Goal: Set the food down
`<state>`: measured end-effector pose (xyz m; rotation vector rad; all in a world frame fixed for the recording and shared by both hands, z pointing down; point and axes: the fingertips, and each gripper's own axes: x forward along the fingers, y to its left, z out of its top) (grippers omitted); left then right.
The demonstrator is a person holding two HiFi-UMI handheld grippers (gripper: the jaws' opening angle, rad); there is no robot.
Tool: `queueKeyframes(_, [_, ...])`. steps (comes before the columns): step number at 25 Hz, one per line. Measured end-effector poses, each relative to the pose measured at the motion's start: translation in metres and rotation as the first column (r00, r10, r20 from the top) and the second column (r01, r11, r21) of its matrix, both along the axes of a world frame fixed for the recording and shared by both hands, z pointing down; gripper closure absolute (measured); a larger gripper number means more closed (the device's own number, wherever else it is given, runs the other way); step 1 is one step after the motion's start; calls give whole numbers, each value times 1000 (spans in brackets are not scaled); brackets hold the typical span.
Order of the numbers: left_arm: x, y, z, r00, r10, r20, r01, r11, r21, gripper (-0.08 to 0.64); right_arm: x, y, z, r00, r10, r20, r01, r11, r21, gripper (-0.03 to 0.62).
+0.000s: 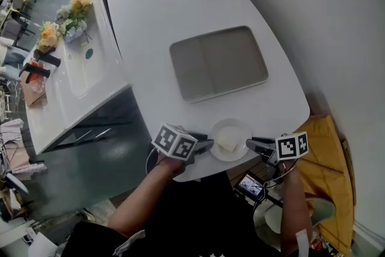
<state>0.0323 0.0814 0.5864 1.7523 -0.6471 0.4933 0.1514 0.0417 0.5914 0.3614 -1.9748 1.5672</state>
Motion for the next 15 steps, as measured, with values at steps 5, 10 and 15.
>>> queueKeyframes(5, [-2,5,1,1000,12,12,-11,1000,-23,518,2,2,3,1000,27,-6,-27,999,-37,565])
queueKeyframes(10, [-6,5,-6,1000,23,0,-23,999,-40,523,-3,0,-9,1000,20,11,-20,998,-55,568])
queueKeyframes(15, [-15,-11,-25,999,33,-14,-34,999,-27,526,-11,-14,-32,998,35,50,-30,996,-89,571])
